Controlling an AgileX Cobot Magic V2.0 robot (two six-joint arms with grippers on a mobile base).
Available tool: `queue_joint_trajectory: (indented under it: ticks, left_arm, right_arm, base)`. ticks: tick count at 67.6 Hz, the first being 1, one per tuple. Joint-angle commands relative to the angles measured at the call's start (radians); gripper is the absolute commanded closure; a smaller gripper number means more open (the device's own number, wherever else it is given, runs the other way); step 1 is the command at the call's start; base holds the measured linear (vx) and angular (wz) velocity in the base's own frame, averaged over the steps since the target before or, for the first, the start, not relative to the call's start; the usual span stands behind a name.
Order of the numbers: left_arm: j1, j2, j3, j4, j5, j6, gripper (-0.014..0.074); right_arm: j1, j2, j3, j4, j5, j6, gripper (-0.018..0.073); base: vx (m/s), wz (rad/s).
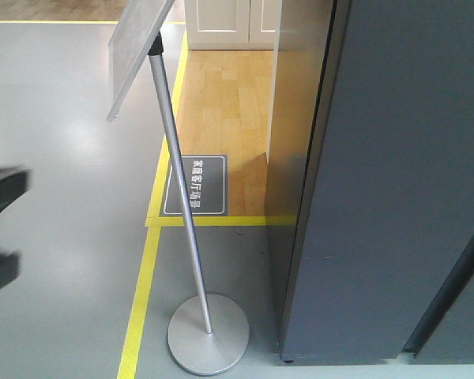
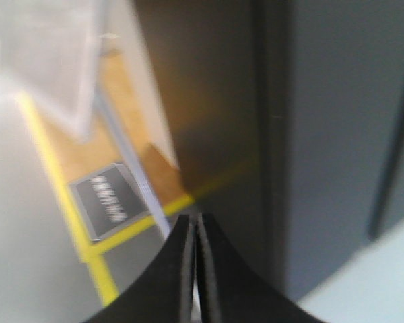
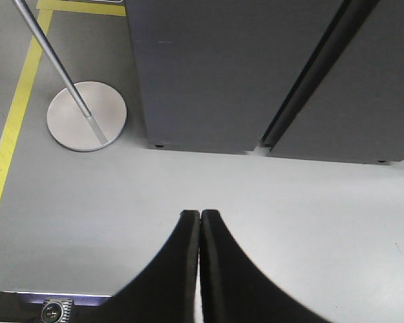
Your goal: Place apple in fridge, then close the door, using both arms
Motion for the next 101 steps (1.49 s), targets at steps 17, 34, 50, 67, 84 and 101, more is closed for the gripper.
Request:
queue_joint_trajectory:
  ticks: [17, 34, 50, 67, 84, 101]
  left_arm:
    - [0.201, -0.399, 0.484, -0.007, -0.385, -0.009, 0.0603]
    - [0.301, -0.607, 0.699, -0.007, -0.422, -0.032, 0.0603]
    - [0.311, -0.768, 0.769, -0.007, -0.411, -0.085, 0.0603]
    - [0.316, -0.764, 0.769, -0.007, -0.414, -0.087, 0.0603]
    - [0.316, -0.762, 0.769, -0.007, -0.413, -0.086, 0.0603]
    - [0.316, -0.762, 0.769, -0.007, -0.413, -0.086, 0.0603]
  right_arm:
    - [0.001, 0.011, -0.022, 0.002, 0.017, -0.003, 0.0563]
    - [0.001, 0.011, -0.022, 0.002, 0.017, -0.003, 0.0563]
    - [0.001, 0.011, -0.022, 0.002, 0.017, -0.003, 0.0563]
    - [0.001, 0.011, -0.022, 0.001, 0.017, -0.003, 0.0563]
    - [0.001, 0.011, -0.022, 0.002, 0.017, -0.003, 0.0563]
    - [0.001, 0.011, -0.022, 0.002, 0.017, -0.003, 0.0563]
  base:
    - [0.00, 0.00]
    - [0.00, 0.00]
    - [0.00, 0.00]
    - [0.00, 0.00]
    - [0.00, 0.00]
    - [0.00, 0.00]
